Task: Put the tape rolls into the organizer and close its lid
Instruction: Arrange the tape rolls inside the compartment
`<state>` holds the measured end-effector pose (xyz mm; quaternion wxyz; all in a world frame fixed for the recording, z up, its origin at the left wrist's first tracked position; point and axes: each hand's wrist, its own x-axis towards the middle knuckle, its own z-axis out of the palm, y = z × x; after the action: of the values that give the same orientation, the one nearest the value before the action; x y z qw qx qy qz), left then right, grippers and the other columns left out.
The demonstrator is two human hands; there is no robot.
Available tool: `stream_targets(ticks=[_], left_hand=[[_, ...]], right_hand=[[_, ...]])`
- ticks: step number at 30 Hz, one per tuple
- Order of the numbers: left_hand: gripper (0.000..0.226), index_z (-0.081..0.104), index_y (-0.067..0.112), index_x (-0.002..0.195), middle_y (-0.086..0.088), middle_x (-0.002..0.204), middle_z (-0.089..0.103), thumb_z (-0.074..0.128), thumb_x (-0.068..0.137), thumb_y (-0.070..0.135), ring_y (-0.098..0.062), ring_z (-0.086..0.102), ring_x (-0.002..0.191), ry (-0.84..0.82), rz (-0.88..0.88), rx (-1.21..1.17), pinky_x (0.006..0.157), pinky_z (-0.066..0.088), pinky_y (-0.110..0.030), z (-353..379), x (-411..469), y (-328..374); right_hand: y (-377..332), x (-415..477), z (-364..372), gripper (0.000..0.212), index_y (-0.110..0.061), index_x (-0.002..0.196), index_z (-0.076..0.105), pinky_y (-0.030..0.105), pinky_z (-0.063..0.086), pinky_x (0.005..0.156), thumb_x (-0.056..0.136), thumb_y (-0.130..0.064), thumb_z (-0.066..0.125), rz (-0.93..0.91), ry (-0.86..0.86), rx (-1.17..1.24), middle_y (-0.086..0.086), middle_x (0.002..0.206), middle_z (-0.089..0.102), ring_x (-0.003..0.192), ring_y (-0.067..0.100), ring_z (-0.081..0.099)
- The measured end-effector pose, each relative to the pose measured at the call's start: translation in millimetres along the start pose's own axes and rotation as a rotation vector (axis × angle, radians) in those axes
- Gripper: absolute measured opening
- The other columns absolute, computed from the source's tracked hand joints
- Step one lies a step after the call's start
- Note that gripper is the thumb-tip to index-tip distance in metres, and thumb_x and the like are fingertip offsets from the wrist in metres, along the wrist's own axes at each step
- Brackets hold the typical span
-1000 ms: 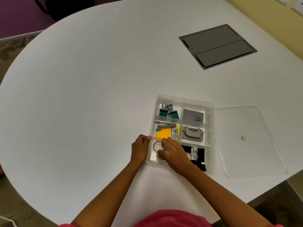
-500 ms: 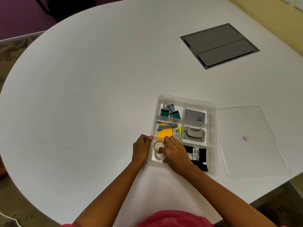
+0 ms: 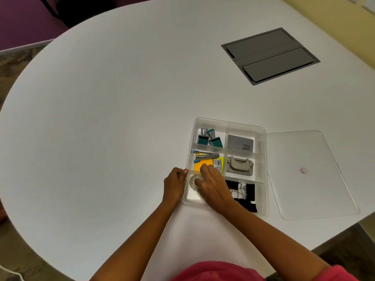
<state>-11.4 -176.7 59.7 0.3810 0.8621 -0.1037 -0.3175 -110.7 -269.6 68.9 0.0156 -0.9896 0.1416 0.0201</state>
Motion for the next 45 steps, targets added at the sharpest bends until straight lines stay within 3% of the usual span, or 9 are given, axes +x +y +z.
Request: stream_targets(ticks=[11,16,19,22,29,33,37,42,45], left_hand=[[0.032,0.057,0.002,0.108,-0.016,0.111,0.065,0.043,0.096,0.029,-0.015,0.053,0.085,-0.013,0.011,-0.004,0.077,0.041,-0.024,-1.2,-0.4,0.5],[0.032,0.057,0.003,0.108,-0.014,0.112,0.065,0.044,0.096,0.029,-0.015,0.053,0.085,-0.011,0.003,-0.006,0.077,0.040,-0.024,-1.6,-0.4,0.6],[0.032,0.057,0.003,0.106,-0.015,0.111,0.066,0.044,0.096,0.030,-0.016,0.053,0.084,-0.004,0.003,-0.002,0.076,0.040,-0.024,-1.6,-0.3,0.6],[0.032,0.057,0.003,0.106,-0.015,0.110,0.066,0.043,0.096,0.030,-0.016,0.053,0.084,-0.007,0.005,0.002,0.076,0.041,-0.024,-2.1,-0.7,1.2],[0.032,0.057,0.002,0.107,-0.016,0.110,0.065,0.044,0.096,0.029,-0.018,0.055,0.086,-0.012,0.003,0.005,0.078,0.041,-0.024,-3.3,-1.3,2.8],[0.032,0.057,0.002,0.106,-0.017,0.110,0.066,0.043,0.096,0.029,-0.017,0.053,0.085,-0.012,0.004,0.010,0.078,0.041,-0.023,-3.7,-1.0,3.2],[0.033,0.057,0.001,0.108,-0.017,0.111,0.065,0.043,0.096,0.029,-0.018,0.055,0.087,-0.014,0.008,0.015,0.079,0.042,-0.024,-4.0,-1.1,3.4],[0.032,0.056,0.001,0.106,-0.017,0.109,0.065,0.044,0.096,0.028,-0.016,0.054,0.086,-0.022,0.017,-0.001,0.078,0.042,-0.024,-4.5,-1.8,2.8],[0.032,0.056,0.000,0.106,-0.017,0.109,0.065,0.044,0.096,0.028,-0.016,0.054,0.086,-0.024,0.022,-0.006,0.078,0.041,-0.024,-4.6,-2.6,2.8]], right_hand=[[7.2,-3.9,1.4,0.013,-0.010,0.071,0.067,0.036,0.045,0.060,0.064,-0.005,0.077,0.058,-0.004,-0.005,0.010,0.082,0.057,0.072,0.026,0.052],[3.2,-6.3,-15.4,0.046,-0.011,0.087,0.065,0.034,0.049,0.063,0.051,-0.031,0.087,0.084,-0.082,0.060,0.011,0.087,0.060,0.077,0.025,0.055],[0.0,-2.9,-23.7,0.052,-0.011,0.091,0.064,0.035,0.050,0.063,0.050,-0.034,0.088,0.057,-0.074,0.099,0.012,0.086,0.060,0.076,0.027,0.055],[-3.5,4.2,-22.9,0.052,-0.013,0.096,0.066,0.037,0.050,0.066,0.052,-0.032,0.087,0.017,-0.105,0.060,0.012,0.091,0.060,0.081,0.027,0.056],[-2.0,13.6,-16.7,0.033,-0.018,0.080,0.068,0.037,0.048,0.064,0.050,-0.020,0.082,0.003,-0.139,-0.013,0.012,0.090,0.059,0.081,0.027,0.055],[-1.9,8.9,-16.5,0.039,-0.021,0.086,0.069,0.034,0.047,0.065,0.051,-0.028,0.085,0.048,-0.152,-0.008,0.011,0.089,0.060,0.081,0.027,0.056],[3.4,0.1,-18.9,0.058,-0.023,0.105,0.066,0.037,0.048,0.070,0.054,-0.039,0.086,0.063,-0.128,0.086,0.014,0.099,0.059,0.088,0.030,0.055],[15.5,-21.8,-24.7,0.040,-0.016,0.093,0.069,0.038,0.050,0.070,0.062,-0.036,0.085,0.253,0.053,0.175,0.014,0.092,0.060,0.087,0.031,0.056],[20.3,-33.7,-25.5,0.041,-0.011,0.083,0.069,0.039,0.050,0.066,0.056,-0.037,0.089,0.411,0.024,0.124,0.017,0.091,0.061,0.085,0.032,0.055]])
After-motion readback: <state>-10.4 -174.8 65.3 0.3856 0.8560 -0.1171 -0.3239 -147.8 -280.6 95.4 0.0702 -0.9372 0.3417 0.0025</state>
